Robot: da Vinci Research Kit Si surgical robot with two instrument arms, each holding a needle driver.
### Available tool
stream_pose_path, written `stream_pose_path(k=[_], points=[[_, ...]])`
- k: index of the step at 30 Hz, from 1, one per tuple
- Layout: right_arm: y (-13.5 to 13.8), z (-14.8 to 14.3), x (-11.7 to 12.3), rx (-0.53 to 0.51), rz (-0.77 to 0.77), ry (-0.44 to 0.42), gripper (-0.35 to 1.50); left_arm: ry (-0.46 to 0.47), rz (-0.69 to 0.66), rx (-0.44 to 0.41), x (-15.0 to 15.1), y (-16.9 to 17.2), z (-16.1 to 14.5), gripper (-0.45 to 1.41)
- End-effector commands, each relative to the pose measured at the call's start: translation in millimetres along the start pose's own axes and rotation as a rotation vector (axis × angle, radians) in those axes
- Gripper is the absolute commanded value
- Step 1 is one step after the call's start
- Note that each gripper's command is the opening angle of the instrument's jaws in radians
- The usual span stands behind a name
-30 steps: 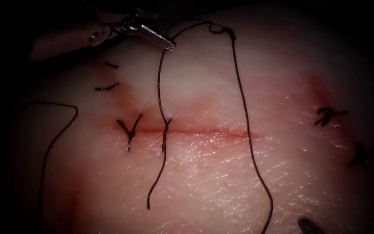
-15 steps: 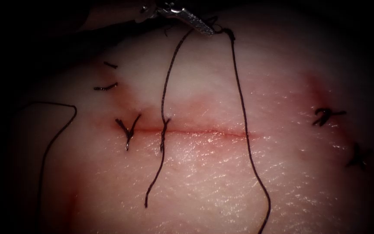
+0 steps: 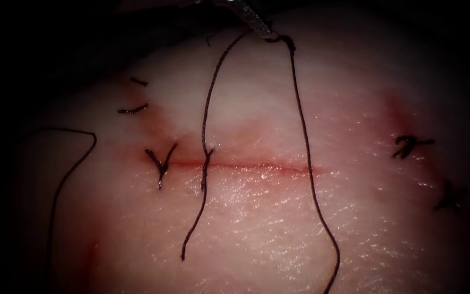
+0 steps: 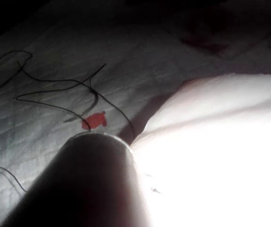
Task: Wound Closure
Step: Regrasp the suture with the left hand to get a longer length.
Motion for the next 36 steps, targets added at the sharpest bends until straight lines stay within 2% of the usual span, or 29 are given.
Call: stream_pose_path(k=[1, 3, 8, 12, 14, 15, 16, 17, 20, 21, 23, 24, 26, 27, 28, 33, 35, 36], points=[[-0.5, 1.2, 0.8, -0.003, 0.003, 0.004, 1.14, 0.001, 0.005, 0.006, 1.2, -0.6, -0.3, 0.24], [-0.8, 1.5, 0.9, -0.017, 0.006, -0.003, 1.16, -0.064, -0.009, 0.011, 1.3, -0.3, 0.5, 0.1], [-1.3, 1.3, 1.0, -0.022, 0.007, -0.003, 1.13, -0.164, -0.042, 0.059, 1.1, -1.0, 0.8, 0.1], [-1.7, 1.2, 0.9, -0.026, 0.007, -0.001, 1.09, -0.173, -0.06, 0.07, 1.1, -1.5, 0.7, 0.09], [-2.0, 1.3, 0.7, -0.03, 0.006, 0.001, 1.08, -0.172, -0.065, 0.07, 1.0, -1.7, 0.6, -0.1], [-2.2, 1.3, 0.7, -0.031, 0.006, 0.001, 1.08, -0.172, -0.064, 0.069, 1.0, -1.8, 0.6, -0.32], [-2.3, 1.4, 0.7, -0.032, 0.007, 0.002, 1.08, -0.172, -0.064, 0.068, 1.0, -1.8, 0.5, -0.45], [-2.4, 1.4, 0.8, -0.033, 0.007, 0.001, 1.06, -0.171, -0.064, 0.067, 1.1, -1.9, 0.4, -0.45], [-2.6, 1.4, 1.3, -0.036, -0.007, -0.002, 0.86, -0.164, -0.034, 0.072, 1.6, -2.0, 0.0, -0.45], [-2.7, 1.3, 1.6, -0.015, -0.006, 0.005, 0.69, -0.154, -0.019, 0.073, 1.8, -2.0, -0.2, -0.45], [-2.9, 1.3, 3.1, 0.07, 0.001, 0.056, 0.2, -0.129, -0.007, 0.073, 2.1, -1.9, -0.7, -0.45], [-3.1, 1.2, 3.9, 0.103, 0.006, 0.087, 0.14, -0.111, 0.008, 0.074, 2.1, -1.8, -1.1, -0.45], [-3.8, 1.3, 6.3, 0.155, 0.051, 0.145, 0.22, -0.078, 0.023, 0.079, 1.9, -1.4, -1.6, -0.45], [-4.1, 1.4, 7.4, 0.182, 0.081, 0.162, 0.22, -0.048, 0.041, 0.069, 1.7, -1.1, -1.9, -0.45], [-4.4, 1.6, 8.6, 0.214, 0.1, 0.176, 0.14, -0.022, 0.053, 0.063, 1.4, -0.9, -2.2, -0.45], [-5.5, 4.8, 14.7, 0.326, 0.16, 0.25, 0.47, 0.12, 0.092, 0.041, -0.9, 0.5, -3.9, -0.45], [-5.9, 6.5, 16.2, 0.359, 0.178, 0.266, 0.64, 0.165, 0.101, 0.033, -2.0, 1.0, -4.7, -0.45], [-6.4, 7.7, 16.9, 0.385, 0.201, 0.277, 0.61, 0.19, 0.104, 0.03, -2.5, 1.3, -5.2, -0.45]])
